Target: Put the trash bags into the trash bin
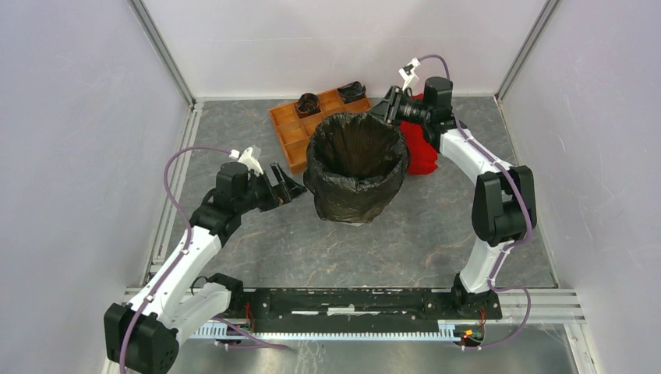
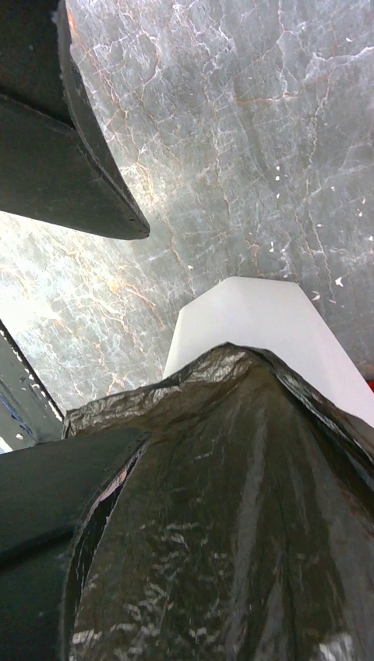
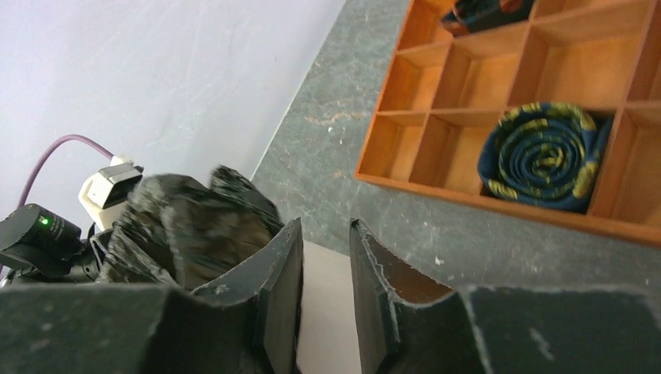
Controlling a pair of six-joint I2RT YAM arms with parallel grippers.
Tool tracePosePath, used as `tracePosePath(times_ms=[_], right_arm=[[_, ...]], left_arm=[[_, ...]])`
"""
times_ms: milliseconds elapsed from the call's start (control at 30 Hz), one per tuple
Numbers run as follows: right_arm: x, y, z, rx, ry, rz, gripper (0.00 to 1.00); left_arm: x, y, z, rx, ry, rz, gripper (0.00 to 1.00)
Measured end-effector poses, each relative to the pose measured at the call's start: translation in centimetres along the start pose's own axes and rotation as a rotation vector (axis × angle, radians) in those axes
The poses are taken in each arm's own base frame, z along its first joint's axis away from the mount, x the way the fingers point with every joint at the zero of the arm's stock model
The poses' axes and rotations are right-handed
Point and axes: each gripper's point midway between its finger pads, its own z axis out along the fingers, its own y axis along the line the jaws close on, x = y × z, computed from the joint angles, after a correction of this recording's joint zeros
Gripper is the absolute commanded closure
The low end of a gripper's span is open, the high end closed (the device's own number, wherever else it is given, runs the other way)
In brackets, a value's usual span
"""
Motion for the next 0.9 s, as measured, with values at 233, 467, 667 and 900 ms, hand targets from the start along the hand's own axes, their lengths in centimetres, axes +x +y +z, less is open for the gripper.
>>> tracePosePath(times_ms=[233, 467, 667, 900], right_arm=[[3.5, -2.9, -0.8, 0.039, 0.055, 0.069, 0.56], [6.4, -4.7, -1.4, 0.052, 0.086, 0.076, 0.51], [10.9, -7.1, -2.3, 0.101, 0.140, 0.111, 0.51], [13.7, -10.5, -4.4, 0.330, 0.204, 0.051, 0.38]], left_arm=[[0.8, 1.0, 0.9, -0.020, 0.028, -0.011, 0.07], [0.9, 0.8, 2.1, 0.003, 0.051, -0.032, 0.07], [0.9, 0.7, 2.5, 0.011, 0.055, -0.046, 0.07], [0.9, 0.8, 2.5, 0.006, 0.055, -0.049, 0.07]])
